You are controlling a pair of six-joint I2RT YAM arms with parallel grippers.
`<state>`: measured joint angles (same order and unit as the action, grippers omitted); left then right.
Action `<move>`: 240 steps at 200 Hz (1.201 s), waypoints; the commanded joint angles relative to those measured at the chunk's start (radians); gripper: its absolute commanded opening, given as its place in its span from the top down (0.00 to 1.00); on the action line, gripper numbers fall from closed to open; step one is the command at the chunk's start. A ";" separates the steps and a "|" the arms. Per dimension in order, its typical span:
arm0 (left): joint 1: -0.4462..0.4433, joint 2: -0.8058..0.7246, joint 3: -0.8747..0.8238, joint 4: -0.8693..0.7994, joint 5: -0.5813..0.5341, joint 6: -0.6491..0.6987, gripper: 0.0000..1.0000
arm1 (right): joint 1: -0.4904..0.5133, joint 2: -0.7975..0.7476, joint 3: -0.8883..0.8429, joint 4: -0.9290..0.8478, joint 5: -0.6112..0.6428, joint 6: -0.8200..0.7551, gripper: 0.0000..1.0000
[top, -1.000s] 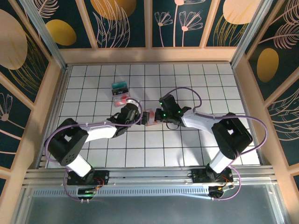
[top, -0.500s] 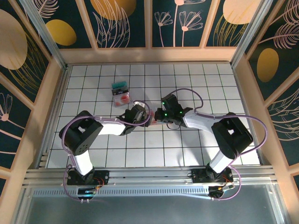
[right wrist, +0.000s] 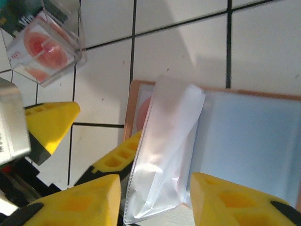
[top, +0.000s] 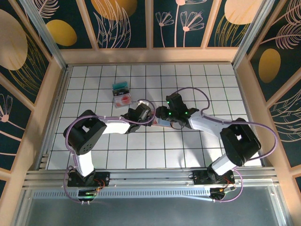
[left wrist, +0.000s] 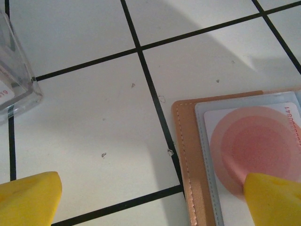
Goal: Take the credit cards out of the card holder
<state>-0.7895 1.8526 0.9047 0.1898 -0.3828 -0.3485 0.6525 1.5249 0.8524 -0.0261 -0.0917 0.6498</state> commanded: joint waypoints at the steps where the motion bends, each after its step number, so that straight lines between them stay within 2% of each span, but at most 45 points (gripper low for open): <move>1: -0.039 0.030 0.057 -0.086 -0.065 0.034 0.01 | -0.026 -0.071 -0.028 -0.046 0.104 0.030 0.51; 55: -0.083 0.093 0.181 -0.129 -0.073 0.048 0.01 | -0.060 -0.249 -0.089 -0.138 0.360 0.105 0.42; 93: -0.099 0.142 0.248 -0.142 -0.064 0.068 0.01 | -0.077 -0.347 -0.130 -0.160 0.414 0.116 0.40; 132: -0.099 0.189 0.297 -0.176 -0.077 0.049 0.01 | -0.082 -0.353 -0.141 -0.156 0.383 0.106 0.40; 164: -0.096 0.211 0.326 -0.224 -0.066 -0.008 0.01 | -0.084 -0.317 -0.138 -0.130 0.328 0.092 0.45; 184: -0.088 0.164 0.305 -0.208 -0.050 -0.047 0.01 | -0.084 -0.276 -0.118 -0.119 0.269 0.060 0.49; 208: -0.066 0.099 0.286 -0.210 -0.019 -0.100 0.01 | -0.081 -0.200 -0.084 -0.126 0.214 0.036 0.60; 240: -0.028 0.001 0.206 -0.196 -0.014 -0.204 0.01 | -0.078 -0.157 -0.069 -0.093 0.173 0.043 0.61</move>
<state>-0.8490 1.9484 1.1648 0.0017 -0.4019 -0.4435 0.5755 1.3510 0.7460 -0.1600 0.1303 0.7074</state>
